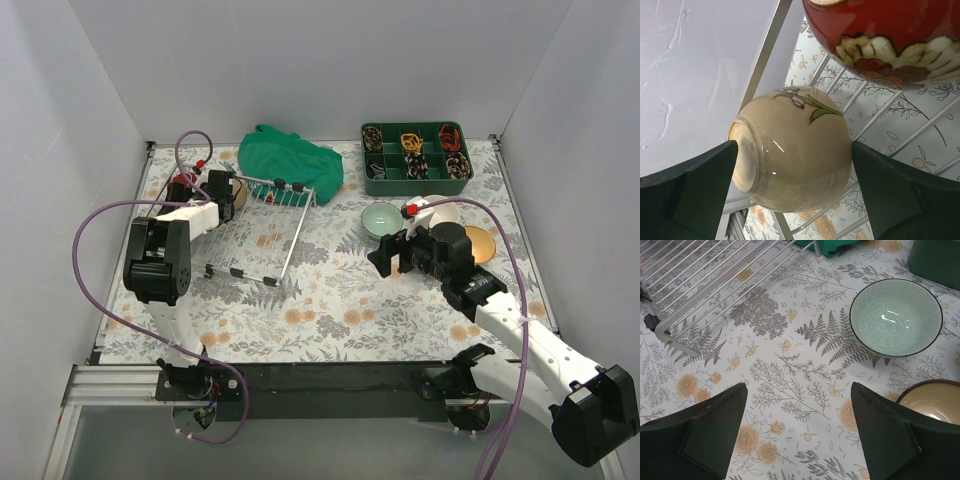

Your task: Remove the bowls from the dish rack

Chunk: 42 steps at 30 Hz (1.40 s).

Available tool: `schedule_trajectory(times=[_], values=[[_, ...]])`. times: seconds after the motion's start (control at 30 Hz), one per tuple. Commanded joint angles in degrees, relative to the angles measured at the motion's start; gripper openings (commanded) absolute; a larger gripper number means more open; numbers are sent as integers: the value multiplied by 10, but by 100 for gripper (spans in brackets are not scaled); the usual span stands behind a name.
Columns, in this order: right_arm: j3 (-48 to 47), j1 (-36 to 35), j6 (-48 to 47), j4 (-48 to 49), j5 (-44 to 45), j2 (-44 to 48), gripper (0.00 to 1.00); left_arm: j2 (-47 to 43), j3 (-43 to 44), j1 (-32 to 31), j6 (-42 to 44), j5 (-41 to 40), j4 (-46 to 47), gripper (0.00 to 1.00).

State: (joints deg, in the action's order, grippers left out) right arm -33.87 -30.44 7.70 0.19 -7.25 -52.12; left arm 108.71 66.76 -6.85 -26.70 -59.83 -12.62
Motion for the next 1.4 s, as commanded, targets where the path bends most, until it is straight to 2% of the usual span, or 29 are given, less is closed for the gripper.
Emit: schedule_trajectory(times=[0.0, 0.2, 0.27, 0.4, 0.53, 0.87, 1.13, 1.37], values=[[-1, -4, -3, 30, 4, 10, 93, 25, 25, 3, -62, 23, -108, 98], [0, -5, -4, 30, 5, 11, 92, 44, 47, 3, -112, 43, -173, 98], [0, -4, -3, 30, 6, 11, 92, 41, 50, 3, -126, 54, -182, 95], [-1, -4, -2, 30, 6, 11, 92, 18, 54, -4, -138, 69, -199, 81], [-2, -5, -3, 30, 6, 13, 92, -2, 61, -11, -144, 82, -207, 63], [-3, -4, -3, 29, 7, 15, 92, -56, 79, -41, -169, 107, -246, 35], [-3, -4, -2, 29, 9, 19, 91, -102, 86, -60, -178, 116, -260, 19], [-4, -4, -3, 26, 10, 15, 91, -151, 89, -62, -189, 157, -260, 12]])
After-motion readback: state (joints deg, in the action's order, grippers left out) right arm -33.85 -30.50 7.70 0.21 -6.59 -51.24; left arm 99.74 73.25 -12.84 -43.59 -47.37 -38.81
